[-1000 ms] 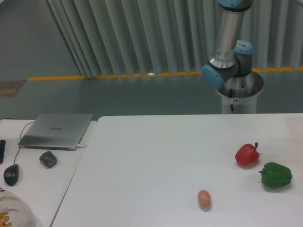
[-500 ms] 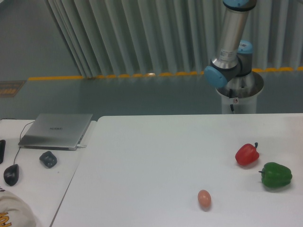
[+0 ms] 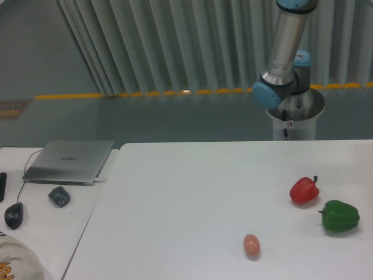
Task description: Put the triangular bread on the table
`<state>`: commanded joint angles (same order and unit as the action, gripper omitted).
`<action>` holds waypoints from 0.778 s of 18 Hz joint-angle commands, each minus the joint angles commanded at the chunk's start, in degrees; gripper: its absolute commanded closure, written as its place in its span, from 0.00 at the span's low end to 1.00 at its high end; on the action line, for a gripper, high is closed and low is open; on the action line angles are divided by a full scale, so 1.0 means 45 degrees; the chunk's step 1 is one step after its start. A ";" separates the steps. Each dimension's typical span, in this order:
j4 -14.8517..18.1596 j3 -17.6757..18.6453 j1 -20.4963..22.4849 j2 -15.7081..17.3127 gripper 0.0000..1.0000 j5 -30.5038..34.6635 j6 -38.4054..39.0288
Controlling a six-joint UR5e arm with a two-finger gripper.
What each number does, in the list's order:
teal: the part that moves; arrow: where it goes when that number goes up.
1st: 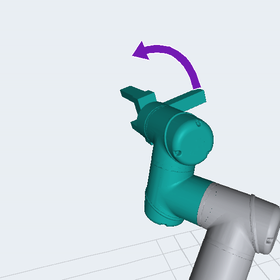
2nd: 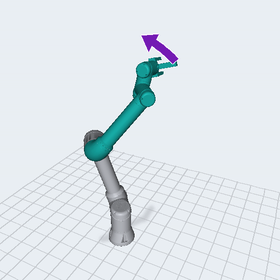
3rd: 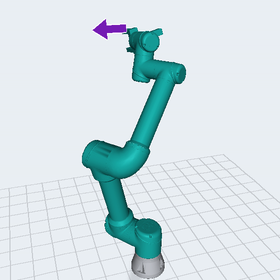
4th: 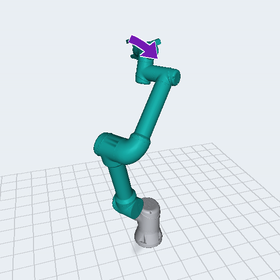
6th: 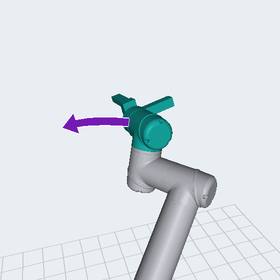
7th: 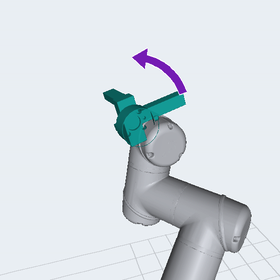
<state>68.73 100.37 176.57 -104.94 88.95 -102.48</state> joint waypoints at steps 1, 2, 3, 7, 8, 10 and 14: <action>0.0000 0.0000 0.0000 0.0000 0.09 -0.0019 0.0000; 0.0000 0.0000 0.0000 0.0000 0.11 -0.0020 0.0000; 0.0000 0.0019 0.0000 0.0000 0.11 -0.0039 0.0000; 0.0000 0.0098 -0.0020 0.0000 0.28 -0.0176 0.0137; 0.0000 0.0117 -0.0039 -0.0019 0.29 -0.0176 0.0117; 0.0000 0.0117 -0.0039 -0.0020 0.38 -0.0195 0.0137; 0.0000 0.0098 0.0019 -0.0020 0.64 -0.0176 0.0020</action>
<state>68.73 100.81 176.66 -105.03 88.15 -102.39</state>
